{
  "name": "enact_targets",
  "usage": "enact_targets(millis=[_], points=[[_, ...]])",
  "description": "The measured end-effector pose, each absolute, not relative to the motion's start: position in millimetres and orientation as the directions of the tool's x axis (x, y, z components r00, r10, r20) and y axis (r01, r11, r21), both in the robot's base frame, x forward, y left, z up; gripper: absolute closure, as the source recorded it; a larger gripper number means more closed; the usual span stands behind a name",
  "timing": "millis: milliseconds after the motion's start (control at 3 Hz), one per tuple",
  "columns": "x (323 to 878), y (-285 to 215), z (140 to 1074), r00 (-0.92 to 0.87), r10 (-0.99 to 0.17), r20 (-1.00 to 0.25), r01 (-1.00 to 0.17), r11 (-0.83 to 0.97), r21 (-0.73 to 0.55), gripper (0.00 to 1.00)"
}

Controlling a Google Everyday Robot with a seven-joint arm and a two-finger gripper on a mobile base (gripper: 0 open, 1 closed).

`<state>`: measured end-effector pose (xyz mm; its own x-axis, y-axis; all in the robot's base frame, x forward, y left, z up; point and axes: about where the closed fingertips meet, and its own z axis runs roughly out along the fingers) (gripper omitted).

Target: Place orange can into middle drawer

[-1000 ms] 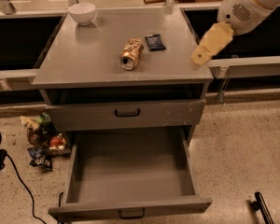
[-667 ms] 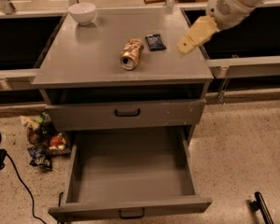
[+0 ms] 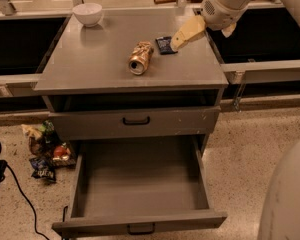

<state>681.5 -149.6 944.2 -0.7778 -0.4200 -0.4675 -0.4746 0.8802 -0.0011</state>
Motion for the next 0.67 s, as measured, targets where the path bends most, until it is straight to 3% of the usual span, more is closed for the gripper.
enact_targets(millis=[667], points=[[697,-139,940,-0.803,-0.369,-0.468,-0.425,0.905,0.015,0.0]])
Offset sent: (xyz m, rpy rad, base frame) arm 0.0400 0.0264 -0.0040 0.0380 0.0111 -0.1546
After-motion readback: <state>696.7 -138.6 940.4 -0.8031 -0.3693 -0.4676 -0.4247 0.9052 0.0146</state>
